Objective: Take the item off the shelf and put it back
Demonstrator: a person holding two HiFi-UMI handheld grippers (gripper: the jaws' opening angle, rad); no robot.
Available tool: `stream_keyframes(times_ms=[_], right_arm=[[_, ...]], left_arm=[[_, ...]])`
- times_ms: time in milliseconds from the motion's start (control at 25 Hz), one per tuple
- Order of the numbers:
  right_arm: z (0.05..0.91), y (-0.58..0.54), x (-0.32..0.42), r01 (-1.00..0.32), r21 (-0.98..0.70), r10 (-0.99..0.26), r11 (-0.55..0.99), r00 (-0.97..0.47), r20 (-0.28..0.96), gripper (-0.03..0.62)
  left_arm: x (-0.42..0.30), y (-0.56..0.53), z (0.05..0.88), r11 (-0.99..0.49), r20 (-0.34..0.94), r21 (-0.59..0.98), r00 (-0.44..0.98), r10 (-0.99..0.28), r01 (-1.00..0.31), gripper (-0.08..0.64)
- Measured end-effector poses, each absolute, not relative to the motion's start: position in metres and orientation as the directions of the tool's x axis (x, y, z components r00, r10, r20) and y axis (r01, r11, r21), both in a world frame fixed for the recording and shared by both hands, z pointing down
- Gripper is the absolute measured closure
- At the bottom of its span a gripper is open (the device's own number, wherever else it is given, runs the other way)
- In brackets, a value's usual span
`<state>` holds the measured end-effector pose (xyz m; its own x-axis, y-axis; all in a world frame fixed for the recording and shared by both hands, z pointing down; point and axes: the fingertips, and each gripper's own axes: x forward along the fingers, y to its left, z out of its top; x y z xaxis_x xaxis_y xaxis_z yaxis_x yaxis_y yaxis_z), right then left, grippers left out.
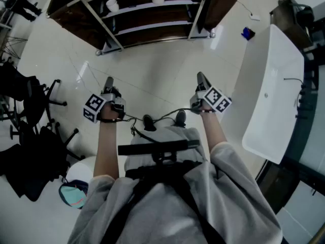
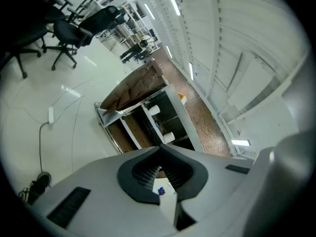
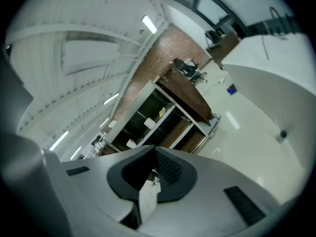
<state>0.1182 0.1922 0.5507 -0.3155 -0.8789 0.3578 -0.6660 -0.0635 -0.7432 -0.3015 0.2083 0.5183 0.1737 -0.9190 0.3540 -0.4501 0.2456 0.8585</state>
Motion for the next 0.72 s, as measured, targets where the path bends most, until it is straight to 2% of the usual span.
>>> stream_keyframes(times_ms=[120,240,320,400,480,560,720], right_arm=[[0.525,0.186,0.102,-0.83,-0.553,-0.875,0.074,-0.321,0.363,0.583],[0.503,0.185,0.08,-0.924,-0.31,-0.866,0.224,-0.335,0.371,0.583],[0.491,0.186,0.062,-0.938,-0.151,-0.856,0.313,-0.347,0.382,0.583],[0.481,0.189,0.045,-0.926,-0.001,-0.851,0.378,-0.348,0.393,0.583],[0.479,0.191,0.033,-0.902,0.129,-0.853,0.413,-0.333,0.402,0.583],[0.483,0.194,0.026,-0.886,0.192,-0.854,0.422,-0.317,0.413,0.583],[0.492,0.196,0.023,-0.903,0.145,-0.846,0.405,-0.311,0.433,0.583]], left_arm=[[-0.299,0.205,0.499,0.174,0.356,0.751,0.169,-0.919,-0.637,0.555],[-0.288,0.202,0.478,0.079,0.347,0.634,0.192,-0.918,-0.769,0.555],[-0.279,0.2,0.465,0.004,0.338,0.505,0.194,-0.921,-0.863,0.555],[-0.27,0.199,0.45,-0.079,0.32,0.274,0.169,-0.932,-0.959,0.555],[-0.262,0.2,0.441,-0.13,0.297,0.098,0.153,-0.943,-0.987,0.555],[-0.26,0.205,0.445,-0.139,0.291,0.091,0.159,-0.943,-0.986,0.555],[-0.266,0.212,0.459,-0.123,0.317,0.114,0.153,-0.936,-0.986,0.555]])
